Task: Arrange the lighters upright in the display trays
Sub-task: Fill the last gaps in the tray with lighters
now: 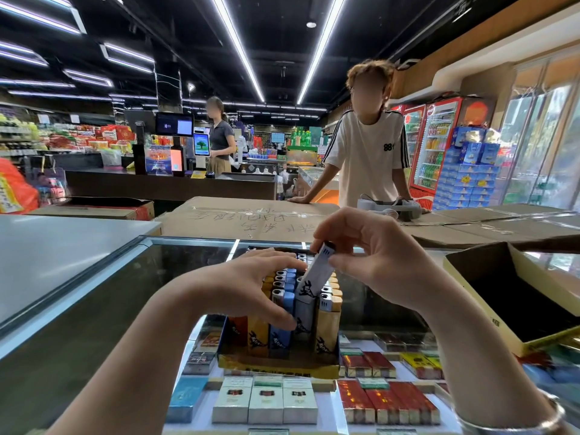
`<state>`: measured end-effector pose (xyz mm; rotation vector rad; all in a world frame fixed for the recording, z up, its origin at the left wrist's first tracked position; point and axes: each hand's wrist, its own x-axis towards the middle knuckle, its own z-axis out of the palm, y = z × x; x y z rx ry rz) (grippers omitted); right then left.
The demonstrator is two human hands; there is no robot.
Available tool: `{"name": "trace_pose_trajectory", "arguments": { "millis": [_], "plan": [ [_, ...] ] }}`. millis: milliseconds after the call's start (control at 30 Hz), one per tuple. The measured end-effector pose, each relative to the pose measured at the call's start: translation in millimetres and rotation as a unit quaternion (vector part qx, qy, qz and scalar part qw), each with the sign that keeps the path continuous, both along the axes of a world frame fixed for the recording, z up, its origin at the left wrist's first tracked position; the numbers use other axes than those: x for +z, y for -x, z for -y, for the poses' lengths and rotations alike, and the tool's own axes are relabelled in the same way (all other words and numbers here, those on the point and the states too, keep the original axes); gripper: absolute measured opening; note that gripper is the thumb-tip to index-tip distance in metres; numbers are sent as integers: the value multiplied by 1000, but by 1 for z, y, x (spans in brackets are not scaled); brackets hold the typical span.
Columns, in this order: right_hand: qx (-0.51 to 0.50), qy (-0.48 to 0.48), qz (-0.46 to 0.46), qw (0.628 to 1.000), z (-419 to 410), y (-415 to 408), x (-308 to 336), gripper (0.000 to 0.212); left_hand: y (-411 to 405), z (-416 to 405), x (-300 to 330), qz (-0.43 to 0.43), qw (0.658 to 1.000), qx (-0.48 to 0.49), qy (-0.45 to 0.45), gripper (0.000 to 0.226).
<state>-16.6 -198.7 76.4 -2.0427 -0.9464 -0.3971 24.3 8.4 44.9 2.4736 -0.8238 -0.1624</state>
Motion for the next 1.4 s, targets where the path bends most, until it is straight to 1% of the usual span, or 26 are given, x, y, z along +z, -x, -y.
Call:
{"name": "trace_pose_trajectory", "arguments": {
  "millis": [67,133,300,533,600,667,767,900,1000,1200,1233,1300,1367,1400],
  "plan": [
    [1,3,3,1000,-1,1,1,37,-1,0,-1,14,1000,13,-21,90],
    [-2,6,5,1000,-1,2,1,37,-2,0,-3,25,999,17,-38,95],
    [-15,5,-2,1000,-1,2,0,37,-4,2,-4,35,997,12,-67,97],
    [-23,12,-8,1000,-4,4,0,39,-3,2,-3,36,996,12,-82,99],
    [-36,48,-1,998,-8,4,-3,35,-2,2,-2,36,996,13,-85,99],
    [-55,117,20,991,-15,2,-9,33,-2,2,-2,33,995,20,-87,102],
    [-74,189,30,979,-24,-1,-17,35,-1,1,-2,26,997,16,-76,100],
    [-88,202,42,975,-28,-3,-20,36,-2,1,-2,42,997,2,-69,97],
    [-94,218,28,971,-31,-5,-22,35,-1,1,-2,36,997,-2,-63,95],
    [-95,217,35,971,-32,-10,-27,39,-1,2,-2,41,997,4,-65,96],
    [-86,204,29,975,-30,-10,-27,38,-1,2,-3,40,997,4,-67,96],
    [-73,146,18,986,-24,-11,-23,32,-2,2,-4,43,997,6,-69,96],
    [-96,85,-7,992,-11,-16,-18,24,-4,0,-5,34,997,11,-65,95],
    [-118,78,-28,989,-4,-19,-16,21,-5,-1,-5,23,998,11,-57,94]
  ]
}}
